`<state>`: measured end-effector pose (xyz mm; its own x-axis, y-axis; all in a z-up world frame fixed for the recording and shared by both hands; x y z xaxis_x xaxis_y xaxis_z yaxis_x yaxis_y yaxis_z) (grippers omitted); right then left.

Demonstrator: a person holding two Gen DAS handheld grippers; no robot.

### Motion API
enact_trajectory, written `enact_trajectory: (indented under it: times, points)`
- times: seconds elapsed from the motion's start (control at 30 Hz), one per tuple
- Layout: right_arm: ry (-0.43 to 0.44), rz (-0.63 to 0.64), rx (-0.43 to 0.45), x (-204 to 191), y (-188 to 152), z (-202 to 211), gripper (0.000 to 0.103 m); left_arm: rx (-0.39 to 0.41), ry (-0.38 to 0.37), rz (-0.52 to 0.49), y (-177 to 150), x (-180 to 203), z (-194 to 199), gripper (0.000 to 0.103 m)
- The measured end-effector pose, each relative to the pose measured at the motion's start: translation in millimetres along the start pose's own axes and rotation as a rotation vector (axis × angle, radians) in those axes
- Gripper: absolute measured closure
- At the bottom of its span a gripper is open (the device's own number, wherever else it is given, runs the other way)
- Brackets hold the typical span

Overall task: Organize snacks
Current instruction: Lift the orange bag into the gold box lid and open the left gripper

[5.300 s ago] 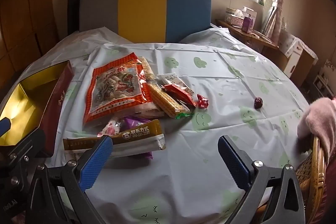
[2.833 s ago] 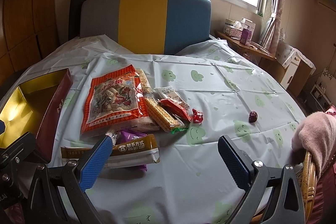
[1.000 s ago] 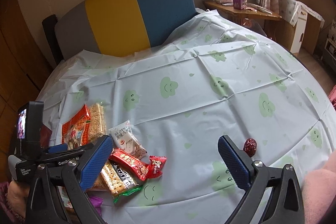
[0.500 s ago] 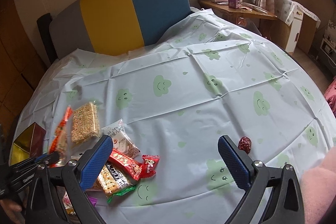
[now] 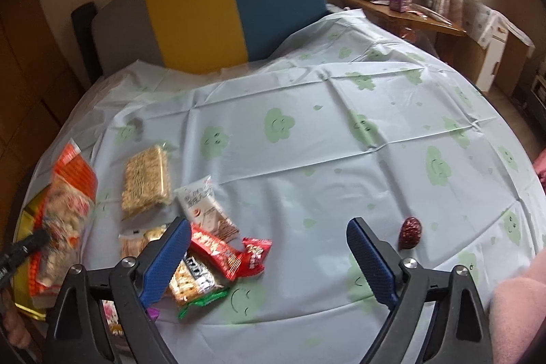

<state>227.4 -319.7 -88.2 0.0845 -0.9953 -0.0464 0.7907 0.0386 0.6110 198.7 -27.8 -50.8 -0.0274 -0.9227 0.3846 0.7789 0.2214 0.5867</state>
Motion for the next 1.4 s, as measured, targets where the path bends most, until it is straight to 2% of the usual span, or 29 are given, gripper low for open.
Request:
enact_trajectory:
  times: [0.23, 0.4, 0.47, 0.57, 0.67, 0.8, 0.9, 1.17, 1.27, 1.4]
  points:
    - [0.043, 0.084, -0.059, -24, -11, -9, 0.013, 0.107, -0.039, 0.016, 24, -7, 49, 0.099]
    - [0.047, 0.155, -0.073, -39, -16, -12, 0.016, 0.175, -0.042, 0.07, 39, -33, 86, 0.099]
    - [0.044, 0.16, -0.075, -40, -16, -12, 0.016, 0.192, -0.016, 0.095, 42, -48, 98, 0.099]
    - [0.041, 0.155, -0.076, -40, -16, -11, 0.016, 0.232, 0.075, 0.101, 46, -76, 117, 0.099]
    - [0.037, 0.143, -0.07, -36, -15, -10, 0.016, 0.236, 0.184, 0.109, 45, -109, 124, 0.099]
    - [0.034, 0.136, -0.063, -35, -14, -9, 0.016, 0.204, 0.302, 0.114, 35, -146, 108, 0.099]
    - [0.033, 0.138, -0.064, -36, -14, -9, 0.016, 0.142, 0.343, 0.144, 23, -166, 79, 0.099]
    - [0.038, 0.154, -0.072, -40, -16, -11, 0.016, 0.044, 0.36, 0.195, 0, -186, 16, 0.095]
    - [0.081, 0.178, -0.056, -51, -15, -8, 0.016, 0.06, 0.337, 0.196, 1, -176, 12, 0.092]
    - [0.174, 0.276, -0.024, -84, -17, 0, 0.022, 0.072, 0.313, 0.208, -1, -167, 17, 0.089]
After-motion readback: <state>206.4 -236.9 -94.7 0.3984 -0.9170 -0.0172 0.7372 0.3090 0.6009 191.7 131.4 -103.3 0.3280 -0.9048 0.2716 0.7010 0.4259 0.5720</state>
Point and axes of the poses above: each gripper's, at about its wrist camera, not at the fingertips, and z roughly against the way its jaws point, x to its right, y to its top, the point moved 10 cm from there along -z, roughly the way its jaws point, and after that the axes turned 9 degrees about z, right-handed, at the moved point
